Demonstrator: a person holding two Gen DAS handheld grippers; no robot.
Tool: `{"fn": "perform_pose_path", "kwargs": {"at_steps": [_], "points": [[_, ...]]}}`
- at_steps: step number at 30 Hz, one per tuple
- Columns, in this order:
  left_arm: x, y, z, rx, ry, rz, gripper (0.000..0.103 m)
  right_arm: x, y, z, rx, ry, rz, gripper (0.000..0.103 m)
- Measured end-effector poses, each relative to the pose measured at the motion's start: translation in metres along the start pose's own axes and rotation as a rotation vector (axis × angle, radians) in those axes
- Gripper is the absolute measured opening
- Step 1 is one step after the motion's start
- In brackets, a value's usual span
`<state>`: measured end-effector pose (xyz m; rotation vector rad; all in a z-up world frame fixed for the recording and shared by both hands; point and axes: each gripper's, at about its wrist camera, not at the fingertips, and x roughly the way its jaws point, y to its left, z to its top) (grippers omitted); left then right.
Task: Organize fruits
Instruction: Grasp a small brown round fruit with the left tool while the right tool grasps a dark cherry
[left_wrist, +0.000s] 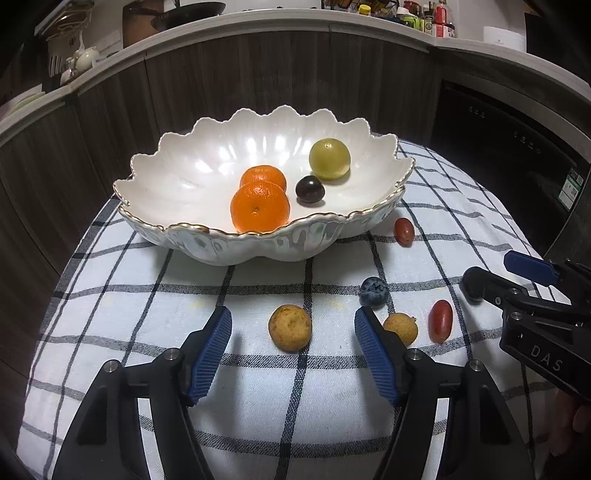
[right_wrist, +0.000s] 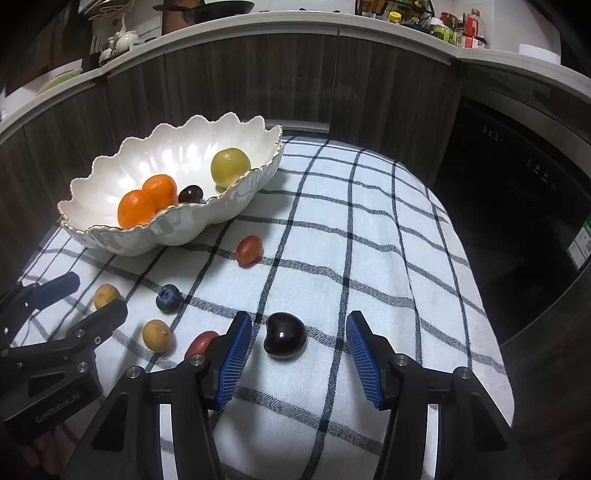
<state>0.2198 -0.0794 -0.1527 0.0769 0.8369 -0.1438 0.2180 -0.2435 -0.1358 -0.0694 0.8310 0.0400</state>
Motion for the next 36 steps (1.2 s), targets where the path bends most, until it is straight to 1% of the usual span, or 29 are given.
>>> {"fn": "perform_pose_path", "kwargs": {"at_steps": [3, 7, 14, 16, 18, 20, 22, 23, 25, 36], "points": [[0.003, 0.001, 0.000, -0.006, 0.013, -0.005, 0.067, 0.003, 0.000, 0.000, 0.005, 0.007, 0.000, 0.055], [0.011, 0.002, 0.001, -0.015, 0.049, -0.014, 0.057, 0.007, 0.001, -0.001, 0.007, 0.021, 0.007, 0.049], [0.019, 0.005, 0.000, -0.032, 0.085, -0.020, 0.050, 0.017, 0.001, -0.001, 0.023, 0.044, 0.024, 0.046], [0.019, 0.006, 0.000, -0.037, 0.087, -0.019, 0.048, 0.020, 0.002, -0.001, 0.024, 0.052, 0.028, 0.040], [0.020, 0.006, 0.000, -0.038, 0.087, -0.019, 0.044, 0.024, 0.003, -0.002, 0.027, 0.065, 0.031, 0.039], [0.020, 0.006, 0.001, -0.040, 0.086, -0.019, 0.037, 0.024, 0.003, -0.002, 0.029, 0.063, 0.030, 0.038], [0.019, 0.006, 0.001, -0.042, 0.084, -0.018, 0.032, 0.025, 0.004, -0.002, 0.027, 0.062, 0.032, 0.032], [0.019, 0.006, 0.001, -0.043, 0.083, -0.018, 0.029, 0.025, 0.003, -0.002, 0.027, 0.061, 0.032, 0.032], [0.019, 0.007, 0.001, -0.045, 0.081, -0.018, 0.026, 0.025, 0.003, -0.001, 0.029, 0.060, 0.033, 0.027], [0.013, 0.006, 0.000, -0.051, 0.079, -0.021, 0.026, 0.021, 0.002, 0.000, 0.036, 0.055, 0.040, 0.027]]}}
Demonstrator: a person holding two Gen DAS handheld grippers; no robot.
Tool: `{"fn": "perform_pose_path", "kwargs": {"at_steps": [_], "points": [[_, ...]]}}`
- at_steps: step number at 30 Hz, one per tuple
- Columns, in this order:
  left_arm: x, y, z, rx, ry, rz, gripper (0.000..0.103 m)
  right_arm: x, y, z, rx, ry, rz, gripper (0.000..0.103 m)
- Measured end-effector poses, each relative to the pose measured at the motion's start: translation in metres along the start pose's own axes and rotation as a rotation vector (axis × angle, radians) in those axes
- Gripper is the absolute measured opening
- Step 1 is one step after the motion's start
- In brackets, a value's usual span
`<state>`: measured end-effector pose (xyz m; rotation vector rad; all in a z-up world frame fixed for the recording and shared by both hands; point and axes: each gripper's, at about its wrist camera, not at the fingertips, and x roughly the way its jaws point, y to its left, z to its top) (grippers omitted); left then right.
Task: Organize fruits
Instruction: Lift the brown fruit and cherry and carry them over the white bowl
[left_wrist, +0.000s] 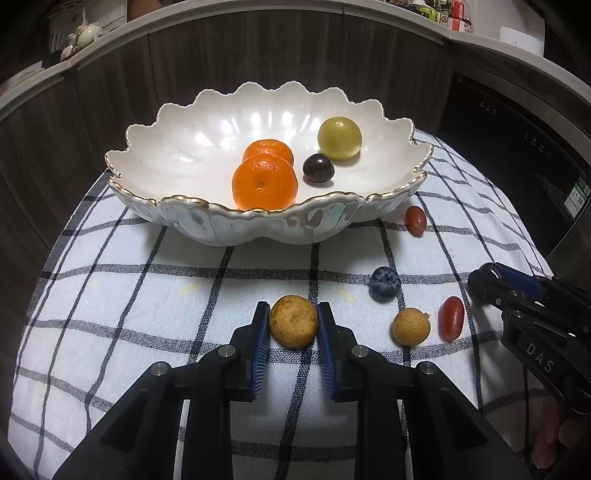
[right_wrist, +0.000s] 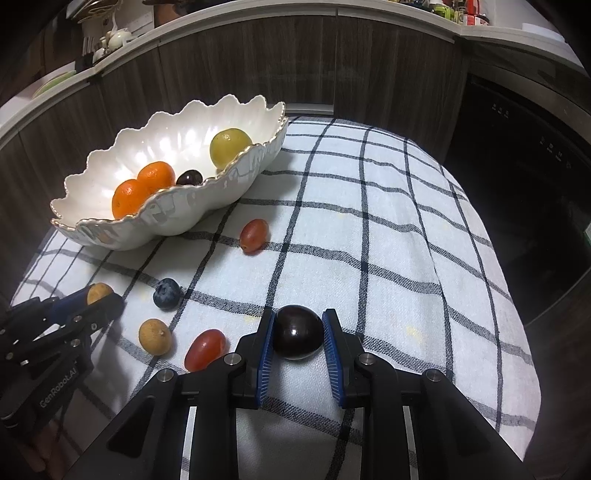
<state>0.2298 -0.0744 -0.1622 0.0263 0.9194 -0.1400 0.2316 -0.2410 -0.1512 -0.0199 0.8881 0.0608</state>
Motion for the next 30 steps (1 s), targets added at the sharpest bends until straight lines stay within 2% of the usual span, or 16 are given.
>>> {"fn": "perform_pose_path", "kwargs": {"at_steps": [16, 30], "points": [[-0.030, 0.005, 0.001, -0.009, -0.038, -0.004, 0.026, -0.031, 0.008, 0.005, -0.007, -0.039, -0.003, 0.027], [-0.059, 0.016, 0.012, -0.028, -0.086, -0.003, 0.026, -0.060, 0.018, 0.027, -0.025, -0.105, -0.007, 0.027]]}}
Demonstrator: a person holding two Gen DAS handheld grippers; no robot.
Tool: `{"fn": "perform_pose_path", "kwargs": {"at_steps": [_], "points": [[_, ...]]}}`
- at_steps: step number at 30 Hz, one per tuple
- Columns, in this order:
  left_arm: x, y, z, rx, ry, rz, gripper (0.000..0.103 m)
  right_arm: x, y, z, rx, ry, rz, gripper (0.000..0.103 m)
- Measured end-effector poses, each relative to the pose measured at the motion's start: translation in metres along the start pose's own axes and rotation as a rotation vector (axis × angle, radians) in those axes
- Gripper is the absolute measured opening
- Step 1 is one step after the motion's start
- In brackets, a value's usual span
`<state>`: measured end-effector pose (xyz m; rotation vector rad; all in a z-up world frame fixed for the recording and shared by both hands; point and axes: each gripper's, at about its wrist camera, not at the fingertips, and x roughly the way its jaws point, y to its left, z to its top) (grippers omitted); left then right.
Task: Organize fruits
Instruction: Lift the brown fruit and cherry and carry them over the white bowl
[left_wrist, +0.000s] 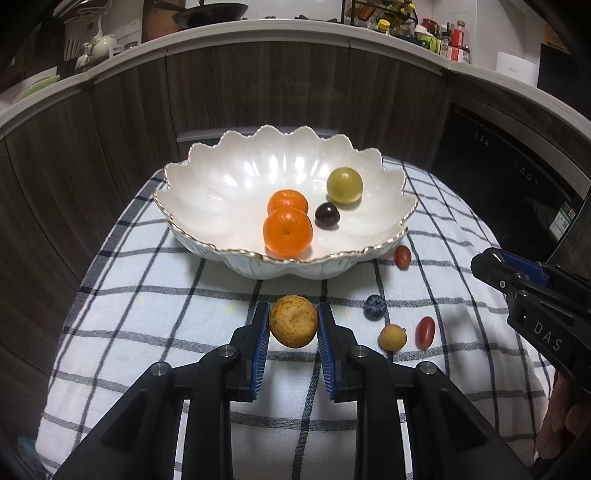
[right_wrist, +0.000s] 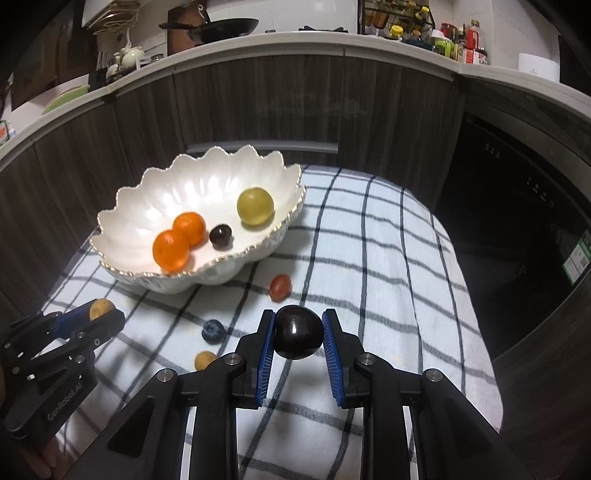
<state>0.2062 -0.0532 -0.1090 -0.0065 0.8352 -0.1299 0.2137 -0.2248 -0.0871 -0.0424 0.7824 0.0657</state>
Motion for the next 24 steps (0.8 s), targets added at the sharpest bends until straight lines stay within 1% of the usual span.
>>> {"fn": "perform_pose_path", "kwargs": {"at_steps": [12, 24], "points": [[-0.016, 0.014, 0.023, -0.023, -0.044, 0.016, 0.026, -0.010, 0.014, 0.027, -0.022, -0.052, 0.014, 0.027], [-0.019, 0.027, 0.049, -0.028, -0.069, 0.020, 0.026, -0.014, 0.026, 0.056, -0.042, -0.095, 0.027, 0.027]]}}
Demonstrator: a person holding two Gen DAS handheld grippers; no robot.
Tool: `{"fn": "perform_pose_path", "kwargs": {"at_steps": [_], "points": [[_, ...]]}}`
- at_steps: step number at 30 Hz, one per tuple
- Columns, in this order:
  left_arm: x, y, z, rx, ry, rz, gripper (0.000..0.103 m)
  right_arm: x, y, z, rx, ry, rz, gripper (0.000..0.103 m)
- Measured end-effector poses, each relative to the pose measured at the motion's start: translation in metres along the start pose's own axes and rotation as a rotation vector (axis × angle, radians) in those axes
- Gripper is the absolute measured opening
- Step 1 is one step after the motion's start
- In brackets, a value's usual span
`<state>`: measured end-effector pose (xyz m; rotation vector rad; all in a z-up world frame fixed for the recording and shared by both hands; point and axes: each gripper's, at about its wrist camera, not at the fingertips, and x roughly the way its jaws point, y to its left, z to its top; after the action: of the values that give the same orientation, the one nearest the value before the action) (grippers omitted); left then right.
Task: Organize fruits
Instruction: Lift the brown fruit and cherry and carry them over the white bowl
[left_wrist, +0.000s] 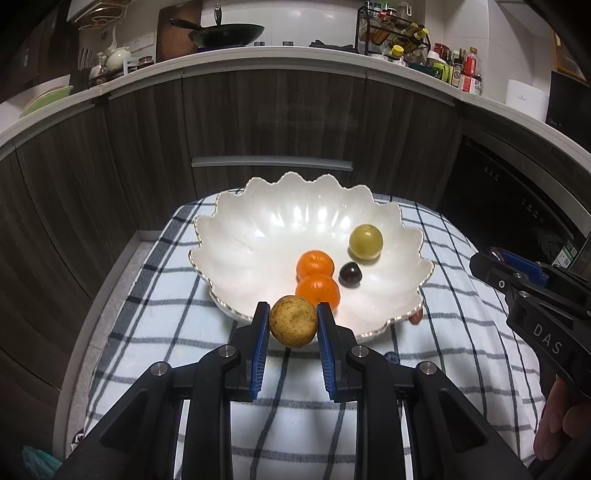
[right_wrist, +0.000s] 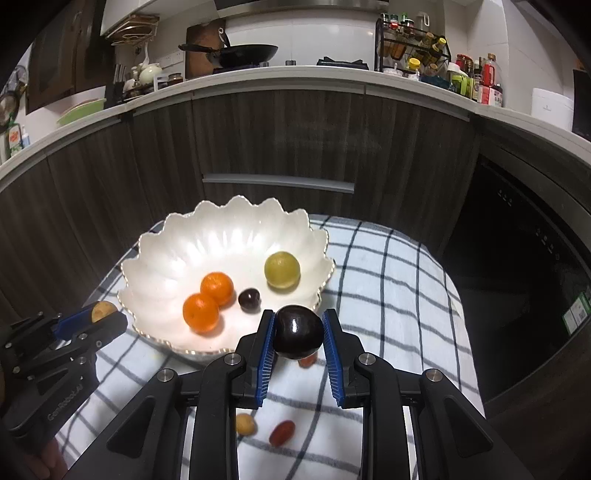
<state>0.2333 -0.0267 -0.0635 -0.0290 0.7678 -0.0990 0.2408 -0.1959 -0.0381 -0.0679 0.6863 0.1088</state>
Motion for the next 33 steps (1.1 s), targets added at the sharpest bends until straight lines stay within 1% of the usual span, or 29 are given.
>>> {"fn": "perform_pose_path", "kwargs": {"at_steps": [13, 20, 33], "points": [[0.017, 0.013, 0.028, -0.013, -0.002, 0.003, 0.026, 0.012, 0.011, 0.033, -0.011, -0.035, 0.016, 0.027], [0.032, 0.021, 0.040, -0.020, -0.003, 0.011, 0.026, 0.027, 0.017, 0.050, -0.020, -0.042, 0.026, 0.027], [0.066, 0.032, 0.051, -0.017, 0.030, 0.005, 0.026, 0.063, 0.024, 0.062, -0.022, -0.017, 0.048, 0.027]]}}
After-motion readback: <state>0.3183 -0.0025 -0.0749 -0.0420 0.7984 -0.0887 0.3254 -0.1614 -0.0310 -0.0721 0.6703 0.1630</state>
